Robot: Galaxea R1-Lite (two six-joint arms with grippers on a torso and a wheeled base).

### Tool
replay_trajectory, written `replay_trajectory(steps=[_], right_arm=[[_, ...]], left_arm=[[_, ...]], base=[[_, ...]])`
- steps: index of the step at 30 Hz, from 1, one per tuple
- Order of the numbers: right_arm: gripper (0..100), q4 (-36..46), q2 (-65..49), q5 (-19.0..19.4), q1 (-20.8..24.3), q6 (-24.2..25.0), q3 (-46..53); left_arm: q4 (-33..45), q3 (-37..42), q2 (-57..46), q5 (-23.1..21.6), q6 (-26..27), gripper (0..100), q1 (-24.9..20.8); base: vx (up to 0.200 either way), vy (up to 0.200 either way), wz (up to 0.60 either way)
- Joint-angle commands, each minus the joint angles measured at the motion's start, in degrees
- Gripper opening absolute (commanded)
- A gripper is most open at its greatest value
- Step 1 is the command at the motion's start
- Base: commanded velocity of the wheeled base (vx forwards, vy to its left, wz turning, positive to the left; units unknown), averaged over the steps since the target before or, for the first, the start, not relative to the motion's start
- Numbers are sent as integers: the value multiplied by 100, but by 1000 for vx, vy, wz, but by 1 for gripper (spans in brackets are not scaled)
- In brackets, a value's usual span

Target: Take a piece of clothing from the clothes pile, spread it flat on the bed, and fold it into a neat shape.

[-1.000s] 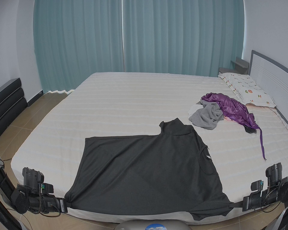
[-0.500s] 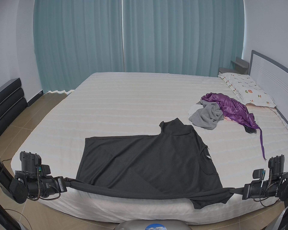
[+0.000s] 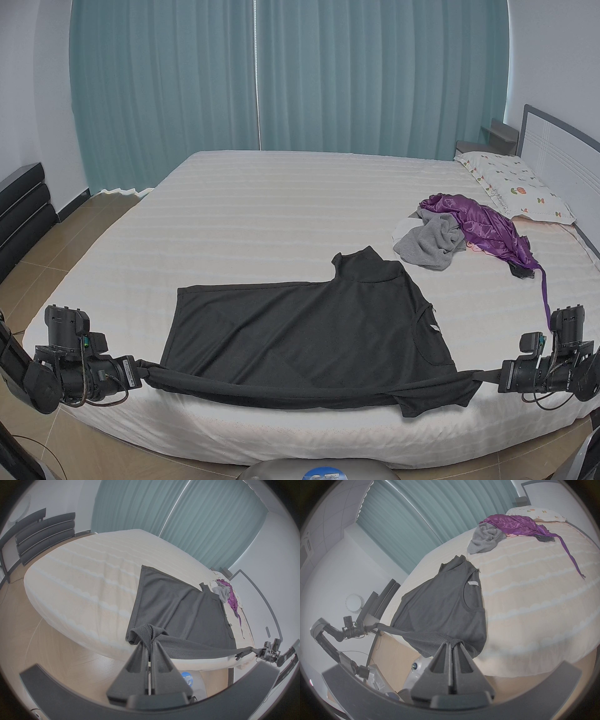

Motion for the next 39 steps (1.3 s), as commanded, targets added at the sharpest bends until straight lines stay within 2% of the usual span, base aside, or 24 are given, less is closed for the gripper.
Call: replay_trajectory(steps=[1,8,16,24,33,38,39], right_arm=[[0,0,136,1,5,171,-273],[0,0,224,1,66,180,-343],[0,-9,646,-157,119,215,-704],[0,0,1121,-166,128,478,-1213],[0,-9,1859,-245,190,540,-1688],[0,-229,2122,-254,207,795,-1846],[0,-484,2193,-254,225,909,-1793]], left_arm=[[9,-144,182,1,-151,0,4],[106,-469,419,132,-458,0,-49],[290,-768,780,159,-494,0,-137],[290,-1225,1307,159,-687,0,-145],[290,-1700,1878,168,-696,0,-154],[290,-1902,1940,176,-880,0,-172],[299,-1911,1905,229,-907,0,-172]], base=[[0,0,0],[0,0,0],[0,0,0],[0,0,0],[0,0,0],[0,0,0],[0,0,0]])
